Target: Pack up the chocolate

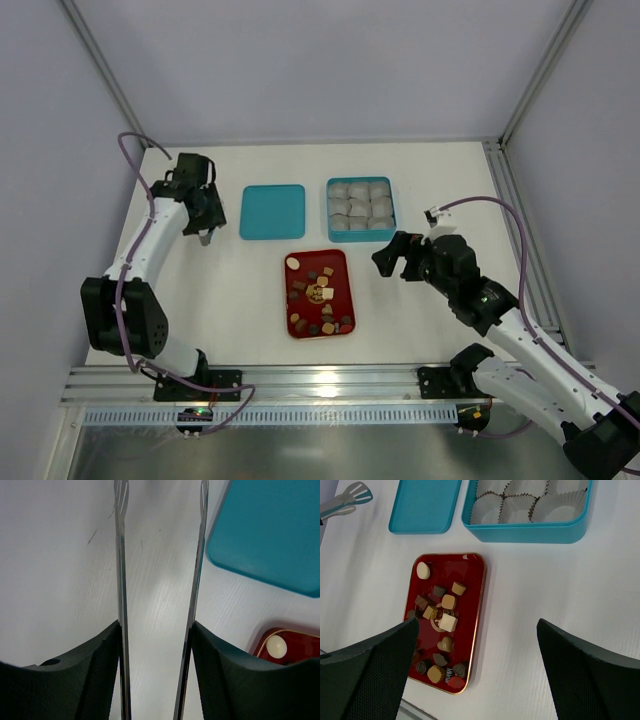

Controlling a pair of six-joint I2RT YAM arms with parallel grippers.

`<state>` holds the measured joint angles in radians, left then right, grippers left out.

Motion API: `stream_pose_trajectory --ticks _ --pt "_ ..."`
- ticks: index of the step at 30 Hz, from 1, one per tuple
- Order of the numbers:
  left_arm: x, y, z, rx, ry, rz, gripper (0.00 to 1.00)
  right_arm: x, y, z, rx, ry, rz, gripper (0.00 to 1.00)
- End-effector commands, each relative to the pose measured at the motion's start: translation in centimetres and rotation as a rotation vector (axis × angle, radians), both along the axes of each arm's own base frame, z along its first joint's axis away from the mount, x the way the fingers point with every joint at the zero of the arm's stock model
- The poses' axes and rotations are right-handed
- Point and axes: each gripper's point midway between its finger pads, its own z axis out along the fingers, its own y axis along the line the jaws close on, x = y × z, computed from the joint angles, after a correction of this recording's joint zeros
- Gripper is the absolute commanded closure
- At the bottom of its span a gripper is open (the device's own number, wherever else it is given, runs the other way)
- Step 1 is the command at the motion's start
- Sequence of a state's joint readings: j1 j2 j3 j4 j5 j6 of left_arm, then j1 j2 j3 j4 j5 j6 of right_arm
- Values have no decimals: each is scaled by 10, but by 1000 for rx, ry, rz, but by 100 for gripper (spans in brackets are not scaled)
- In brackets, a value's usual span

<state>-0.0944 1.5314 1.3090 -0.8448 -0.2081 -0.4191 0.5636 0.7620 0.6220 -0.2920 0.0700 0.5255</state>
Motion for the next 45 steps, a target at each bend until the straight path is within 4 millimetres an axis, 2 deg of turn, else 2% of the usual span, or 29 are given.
stream_pose_trajectory --ticks 1,8,13,24,35,41,45 --pt "-3 -10 33 -30 -65 -19 44 6 7 21 43 -58 8 0" --pt "-17 -32 59 -64 -94 -87 46 8 8 22 39 -53 10 0" --pt "-36 -59 77 -72 -105 -178 46 10 9 20 34 -44 6 0" --pt "-83 -112 94 -118 -99 -357 47 11 8 10 34 -16 -12 0" --pt "-125 -165 89 -165 -58 -548 48 8 6 3 33 9 -23 0" --pt "-136 -186 86 -175 -67 -596 48 5 2 -1 22 16 -30 0" --pt "-142 -196 77 -164 -55 -620 48 1 -1 0 23 17 -32 0"
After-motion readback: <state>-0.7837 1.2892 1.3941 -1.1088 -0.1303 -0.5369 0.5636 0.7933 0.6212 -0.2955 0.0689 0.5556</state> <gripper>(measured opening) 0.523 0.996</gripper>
